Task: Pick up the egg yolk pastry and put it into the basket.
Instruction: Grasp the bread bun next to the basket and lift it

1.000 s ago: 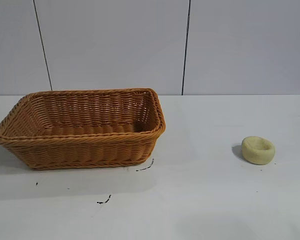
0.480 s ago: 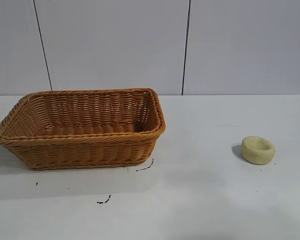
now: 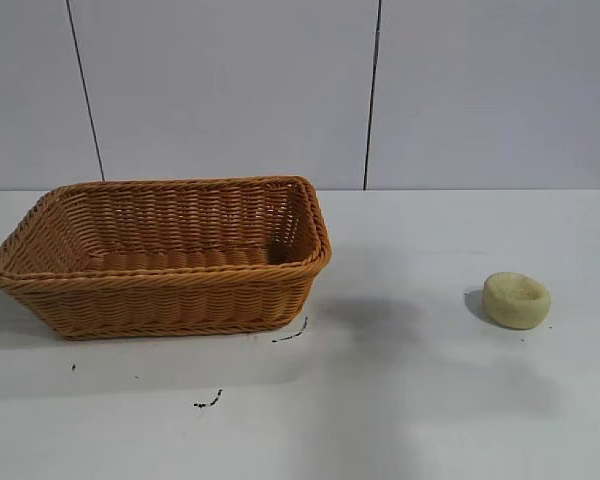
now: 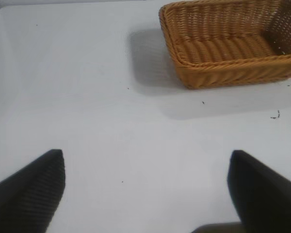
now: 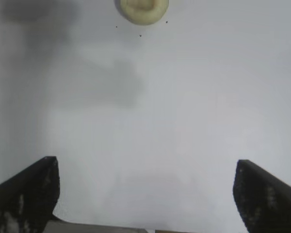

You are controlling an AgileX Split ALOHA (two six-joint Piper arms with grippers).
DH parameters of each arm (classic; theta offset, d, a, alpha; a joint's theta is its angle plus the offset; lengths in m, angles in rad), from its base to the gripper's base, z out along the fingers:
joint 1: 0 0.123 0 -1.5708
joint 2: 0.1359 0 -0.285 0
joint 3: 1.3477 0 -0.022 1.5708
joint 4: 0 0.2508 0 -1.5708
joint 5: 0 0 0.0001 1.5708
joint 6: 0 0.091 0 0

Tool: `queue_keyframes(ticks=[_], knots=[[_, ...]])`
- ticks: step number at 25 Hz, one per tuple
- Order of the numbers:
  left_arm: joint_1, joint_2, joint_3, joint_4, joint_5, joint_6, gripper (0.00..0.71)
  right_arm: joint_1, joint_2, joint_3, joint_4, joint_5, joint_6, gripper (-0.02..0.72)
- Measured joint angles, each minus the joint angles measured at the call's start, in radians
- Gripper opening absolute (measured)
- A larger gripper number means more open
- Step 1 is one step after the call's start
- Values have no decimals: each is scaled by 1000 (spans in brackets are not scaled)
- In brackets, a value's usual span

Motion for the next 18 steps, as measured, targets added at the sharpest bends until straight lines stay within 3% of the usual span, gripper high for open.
queue_keyframes(ticks=[11,18], knots=[[0,0,0,0,0,0,693,0,521,-445,-1,4,-35,696],[0,0,0,0,0,0,693,59,682,-578,-27,32,-42,696]])
